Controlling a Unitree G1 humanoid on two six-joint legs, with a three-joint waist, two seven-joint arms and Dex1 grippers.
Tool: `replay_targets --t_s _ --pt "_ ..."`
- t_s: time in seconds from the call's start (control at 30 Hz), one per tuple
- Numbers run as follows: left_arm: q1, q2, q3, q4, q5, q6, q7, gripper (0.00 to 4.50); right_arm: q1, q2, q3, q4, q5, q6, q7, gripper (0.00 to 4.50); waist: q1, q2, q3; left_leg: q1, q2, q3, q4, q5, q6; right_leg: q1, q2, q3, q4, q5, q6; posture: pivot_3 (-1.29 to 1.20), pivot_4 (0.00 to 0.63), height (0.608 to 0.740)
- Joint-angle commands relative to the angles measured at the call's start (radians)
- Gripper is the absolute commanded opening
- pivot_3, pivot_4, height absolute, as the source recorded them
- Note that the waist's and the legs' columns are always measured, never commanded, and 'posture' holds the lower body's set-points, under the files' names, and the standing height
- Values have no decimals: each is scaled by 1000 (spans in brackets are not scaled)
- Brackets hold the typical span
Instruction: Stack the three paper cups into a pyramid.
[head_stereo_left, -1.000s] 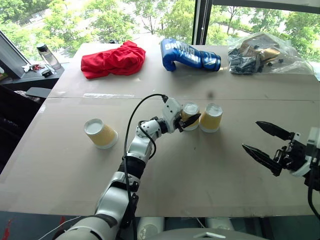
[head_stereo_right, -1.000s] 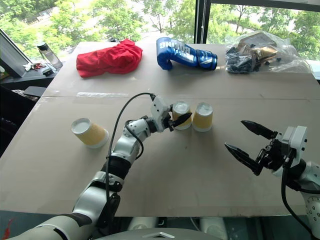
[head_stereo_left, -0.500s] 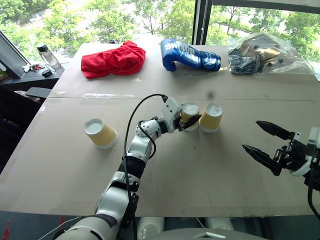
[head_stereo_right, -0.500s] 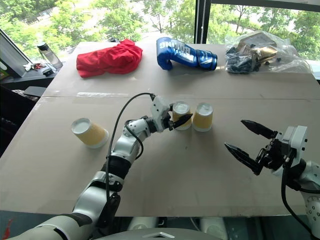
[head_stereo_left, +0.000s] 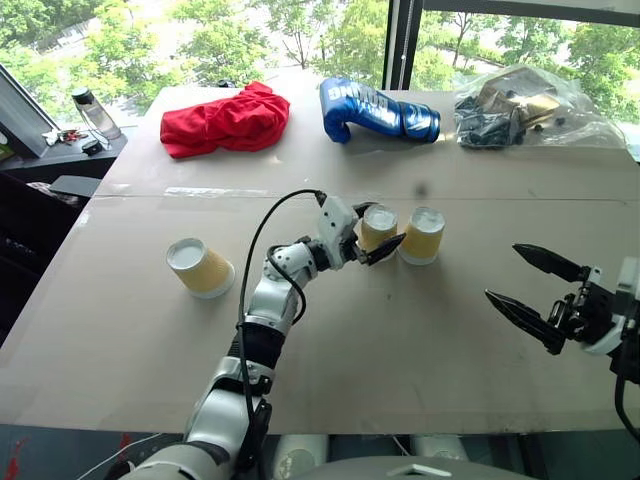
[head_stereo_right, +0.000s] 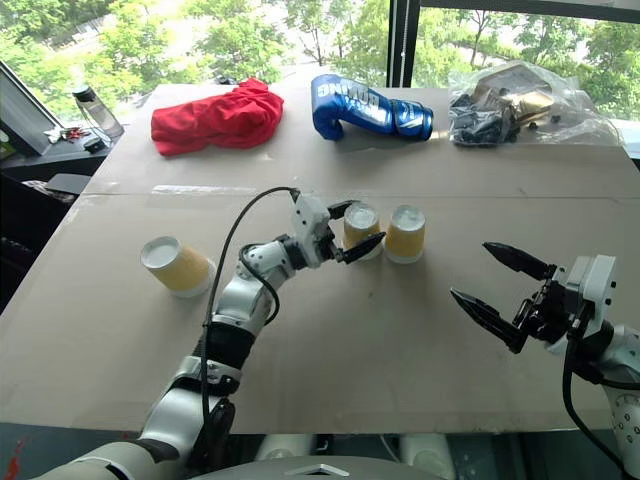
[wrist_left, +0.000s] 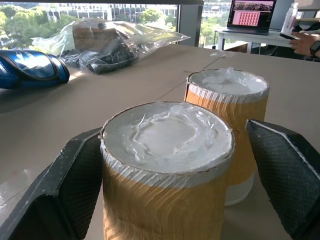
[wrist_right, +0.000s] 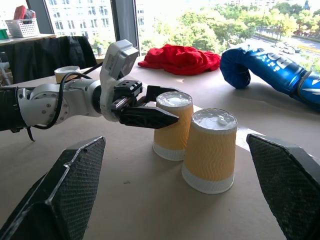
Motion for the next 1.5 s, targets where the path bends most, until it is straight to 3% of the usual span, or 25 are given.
replay_targets --t_s 0.03,0.23,0.37,0.53,0.67,0.8,0.97,1.5 --pt "39 31 11 -142 -32 49 -3 4464 7 1 -7 -11 6 -22 13 4500 -1 0 0 0 0 0 0 0 0 0 0 0 0 0 0 0 150 740" --pt "204 155 45 -540 -121 213 6 4464 -14 -7 2 2 16 -15 29 4500 -7 1 0 0 2 0 0 0 0 0 0 1 0 0 0 0 150 740" --pt "317 149 165 -819 -168 346 217 4464 -57 -8 35 38 15 -15 60 4500 -3 1 0 1 3 0 0 0 0 1 -1 1 0 0 0 0 150 740" --pt "460 94 241 -1047 -30 397 486 4464 -139 6 104 92 13 -13 93 4500 -2 0 -1 4 2 -1 1 0 0 5 -1 0 -1 0 0 0 150 740" --pt "647 74 318 -1163 80 393 605 4464 -188 -7 124 138 27 -2 144 4500 -1 0 -1 4 2 -1 1 0 0 5 -1 0 -1 0 0 0 150 740" --pt "838 17 377 -1198 150 366 686 4464 -217 -26 137 170 33 10 198 4500 -2 -1 -1 4 3 -2 0 0 1 5 -2 1 -2 0 0 0 150 740" --pt "951 -30 381 -1133 167 287 710 4464 -238 -31 154 169 42 24 235 4500 2 -1 -1 3 2 -3 1 0 1 6 -3 0 -2 0 -1 0 150 740" --pt "822 -27 449 -888 113 211 718 4464 -195 -26 152 116 22 -20 257 4500 -1 -1 -1 4 1 -3 1 0 1 7 -3 -3 -2 0 -1 0 150 740"
